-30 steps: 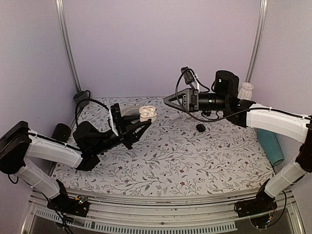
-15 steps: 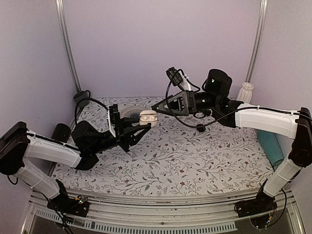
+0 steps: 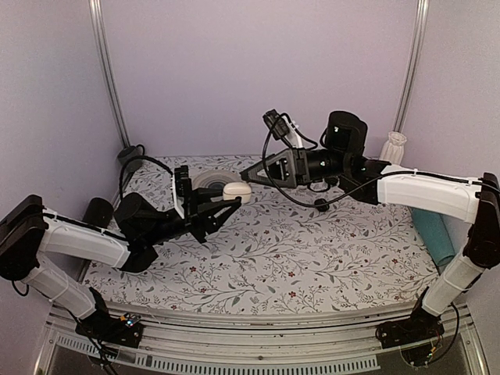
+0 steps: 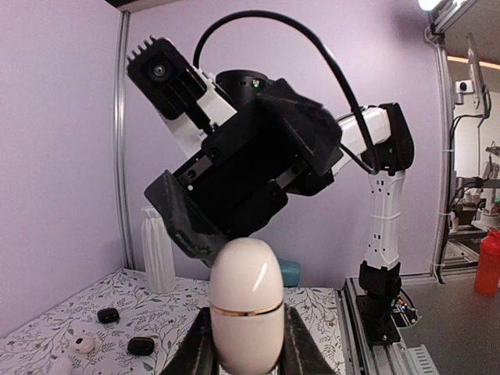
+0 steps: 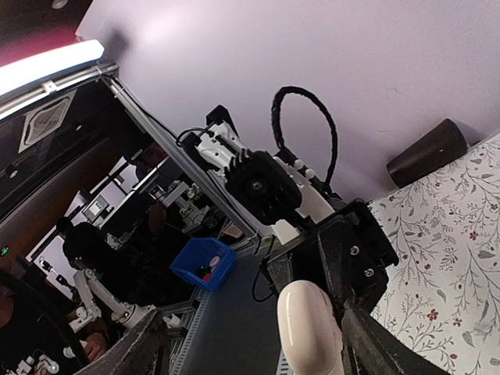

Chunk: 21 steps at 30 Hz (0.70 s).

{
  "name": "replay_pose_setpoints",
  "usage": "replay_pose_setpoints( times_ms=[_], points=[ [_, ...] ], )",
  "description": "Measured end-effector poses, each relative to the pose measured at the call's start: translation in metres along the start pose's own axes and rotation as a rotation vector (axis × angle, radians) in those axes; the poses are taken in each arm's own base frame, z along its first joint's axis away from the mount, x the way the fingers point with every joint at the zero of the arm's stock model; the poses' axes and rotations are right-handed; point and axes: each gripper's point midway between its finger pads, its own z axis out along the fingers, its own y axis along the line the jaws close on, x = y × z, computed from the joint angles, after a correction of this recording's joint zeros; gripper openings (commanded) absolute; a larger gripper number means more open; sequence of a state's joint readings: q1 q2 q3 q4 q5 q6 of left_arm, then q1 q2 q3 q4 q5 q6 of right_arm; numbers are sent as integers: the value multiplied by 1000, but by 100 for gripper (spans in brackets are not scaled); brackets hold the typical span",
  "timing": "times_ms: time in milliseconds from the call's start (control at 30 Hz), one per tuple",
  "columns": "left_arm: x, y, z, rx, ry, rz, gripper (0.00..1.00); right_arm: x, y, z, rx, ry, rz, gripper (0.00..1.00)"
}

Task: Insert the wireless bluetooth earbuds into the charging case
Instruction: Close the charging case with the earbuds, then pass from the left arm to the right

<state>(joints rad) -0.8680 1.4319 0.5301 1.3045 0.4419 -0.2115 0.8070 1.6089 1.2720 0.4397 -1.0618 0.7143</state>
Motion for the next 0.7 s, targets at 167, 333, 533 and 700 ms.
replay_pose_setpoints(
  times_ms=[167, 333, 533, 700],
  points=[
    [0, -1, 0, 6, 1, -20, 0, -3, -20, -4, 145, -43, -11, 68],
    [1, -1, 0, 12, 4, -68, 0, -4, -22, -14, 242, -75, -97, 66],
    [0, 7, 3, 2, 22, -165, 0, 8, -19, -13, 298, -76, -202, 65],
    [-4, 9, 7, 12, 24, -233, 0, 12, -21, -11, 310, -68, -247, 61]
  ],
)
